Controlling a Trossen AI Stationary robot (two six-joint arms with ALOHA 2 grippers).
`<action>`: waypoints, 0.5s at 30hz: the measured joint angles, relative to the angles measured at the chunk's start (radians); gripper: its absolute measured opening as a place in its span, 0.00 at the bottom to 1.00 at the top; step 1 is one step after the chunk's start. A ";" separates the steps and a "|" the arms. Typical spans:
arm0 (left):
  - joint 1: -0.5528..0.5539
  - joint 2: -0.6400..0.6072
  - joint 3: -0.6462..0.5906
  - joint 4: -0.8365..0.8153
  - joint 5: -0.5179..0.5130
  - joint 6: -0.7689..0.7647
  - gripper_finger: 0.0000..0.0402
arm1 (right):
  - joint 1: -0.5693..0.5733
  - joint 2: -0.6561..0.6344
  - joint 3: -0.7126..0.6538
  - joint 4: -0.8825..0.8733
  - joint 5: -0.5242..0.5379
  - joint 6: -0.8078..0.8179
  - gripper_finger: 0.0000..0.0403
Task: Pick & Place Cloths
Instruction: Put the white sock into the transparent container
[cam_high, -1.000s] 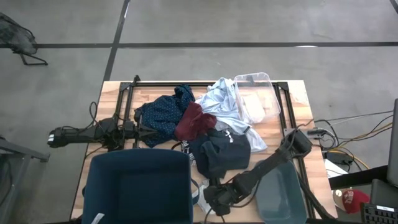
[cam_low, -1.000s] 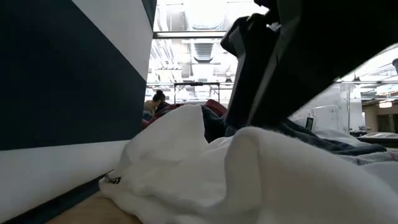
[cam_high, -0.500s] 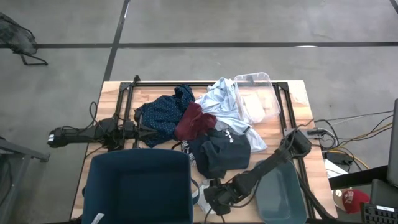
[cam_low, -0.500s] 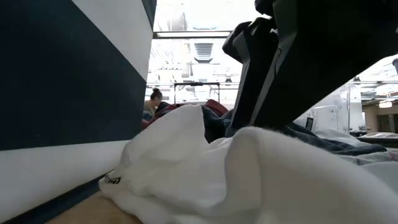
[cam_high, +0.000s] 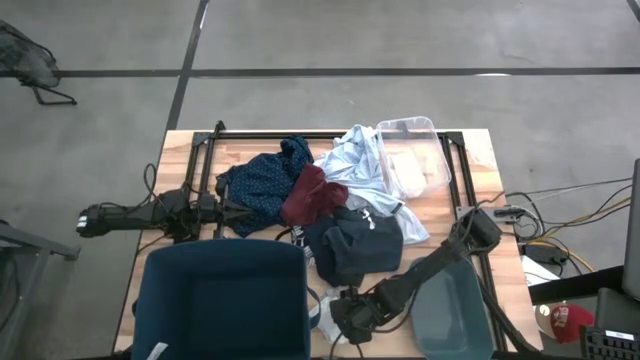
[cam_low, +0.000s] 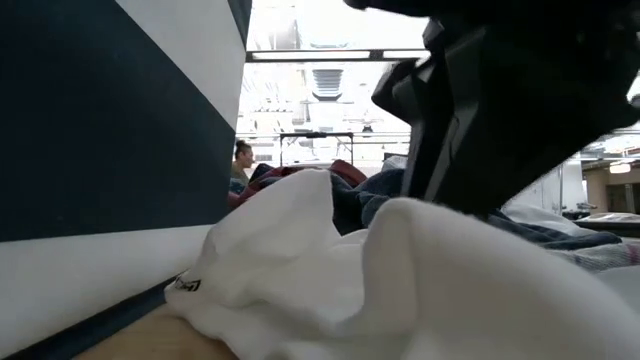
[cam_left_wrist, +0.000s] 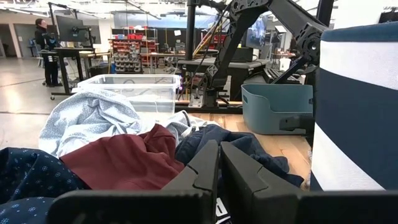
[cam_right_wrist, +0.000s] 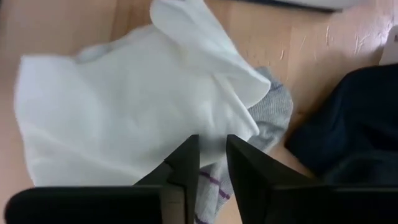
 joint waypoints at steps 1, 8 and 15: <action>0.000 0.000 0.000 0.000 0.000 0.000 0.06 | 0.000 0.000 -0.005 0.003 0.000 0.000 0.17; 0.000 0.000 0.000 0.000 0.000 0.000 0.06 | 0.000 0.000 -0.011 0.011 0.000 0.000 0.07; 0.000 0.000 0.000 0.000 0.000 0.000 0.06 | -0.002 0.000 -0.011 0.017 0.019 -0.005 0.02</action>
